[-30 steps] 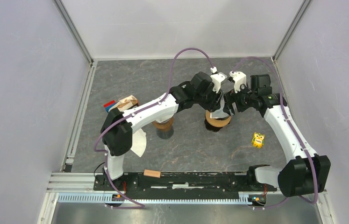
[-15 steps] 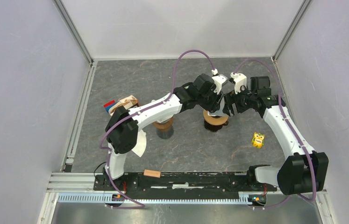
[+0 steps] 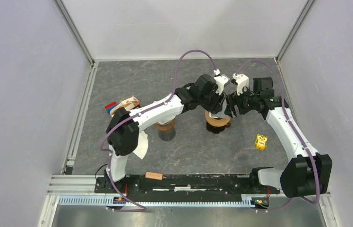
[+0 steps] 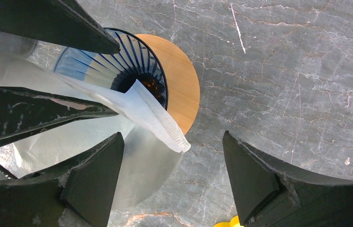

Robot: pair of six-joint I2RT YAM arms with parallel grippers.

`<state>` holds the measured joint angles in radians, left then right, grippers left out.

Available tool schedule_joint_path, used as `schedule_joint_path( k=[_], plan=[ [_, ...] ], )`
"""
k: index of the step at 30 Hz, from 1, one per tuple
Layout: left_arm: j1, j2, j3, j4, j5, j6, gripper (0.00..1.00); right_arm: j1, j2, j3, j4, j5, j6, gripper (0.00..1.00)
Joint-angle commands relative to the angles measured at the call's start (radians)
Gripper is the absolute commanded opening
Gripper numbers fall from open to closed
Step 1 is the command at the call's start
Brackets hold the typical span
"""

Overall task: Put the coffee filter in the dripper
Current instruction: Place the coffee filter in the coffee dripper.

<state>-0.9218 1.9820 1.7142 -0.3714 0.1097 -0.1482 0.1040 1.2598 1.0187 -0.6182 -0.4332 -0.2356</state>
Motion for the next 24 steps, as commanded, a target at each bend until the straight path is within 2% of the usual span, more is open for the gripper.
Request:
schedule_joint_path(
  k=[1, 13, 24],
  plan=[
    [-0.017, -0.08, 0.039, -0.019, 0.054, 0.067, 0.57, 0.007, 0.009, 0.007, 0.011, 0.014, -0.014, 0.83],
    [-0.023, -0.125, 0.038, -0.039, 0.112, 0.041, 0.6, 0.006, 0.013, 0.012, 0.009, 0.012, -0.011, 0.83],
    [-0.024, -0.115, 0.021, -0.062, -0.068, 0.201, 0.62, 0.006, 0.015, 0.018, 0.005, 0.004, -0.014, 0.83]
  ],
)
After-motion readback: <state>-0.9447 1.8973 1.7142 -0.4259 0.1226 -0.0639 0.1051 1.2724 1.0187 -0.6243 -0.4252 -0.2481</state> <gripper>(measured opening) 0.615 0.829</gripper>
